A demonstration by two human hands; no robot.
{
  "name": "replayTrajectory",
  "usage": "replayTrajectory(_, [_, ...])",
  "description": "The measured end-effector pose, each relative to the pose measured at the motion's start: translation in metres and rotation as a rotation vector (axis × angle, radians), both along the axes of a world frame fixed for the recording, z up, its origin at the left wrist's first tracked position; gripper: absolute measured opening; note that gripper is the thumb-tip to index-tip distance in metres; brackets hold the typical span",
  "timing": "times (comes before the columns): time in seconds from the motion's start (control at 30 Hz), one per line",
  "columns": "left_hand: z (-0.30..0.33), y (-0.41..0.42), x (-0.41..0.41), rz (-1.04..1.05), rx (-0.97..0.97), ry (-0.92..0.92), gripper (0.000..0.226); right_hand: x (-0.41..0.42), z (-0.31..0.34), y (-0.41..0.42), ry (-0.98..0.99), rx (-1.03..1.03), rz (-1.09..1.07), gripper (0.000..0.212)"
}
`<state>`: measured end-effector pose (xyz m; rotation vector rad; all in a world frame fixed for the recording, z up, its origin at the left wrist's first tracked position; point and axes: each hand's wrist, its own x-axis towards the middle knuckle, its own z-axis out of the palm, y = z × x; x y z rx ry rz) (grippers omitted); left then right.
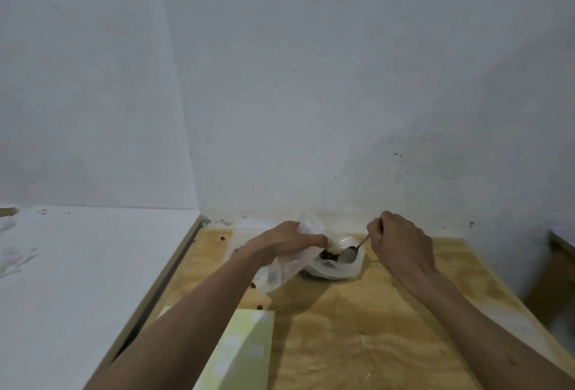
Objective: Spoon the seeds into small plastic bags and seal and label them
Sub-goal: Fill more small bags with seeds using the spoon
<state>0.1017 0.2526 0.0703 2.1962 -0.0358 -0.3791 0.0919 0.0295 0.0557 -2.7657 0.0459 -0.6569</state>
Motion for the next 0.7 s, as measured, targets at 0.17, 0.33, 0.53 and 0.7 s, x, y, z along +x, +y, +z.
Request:
replayTrajectory(0.17, [0.008,-0.015,0.004,0.050,-0.008,-0.068,0.050,0.005,-0.015,-0.001,0.072,0.140,-0.114,0.034])
replayTrajectory(0.33, [0.007,-0.022,0.007,-0.004,-0.003,-0.124,0.048,0.017,-0.040,-0.008,0.247,0.446,-0.260,0.046])
replayTrajectory(0.53, [-0.004,0.000,0.006,0.026,0.039,-0.097,0.026,0.019,-0.055,-0.012,0.283,0.698,-0.207,0.045])
replayTrajectory(0.7, [-0.015,0.014,0.008,0.040,0.131,-0.225,0.081,0.020,-0.037,-0.019,0.170,0.643,-0.140,0.050])
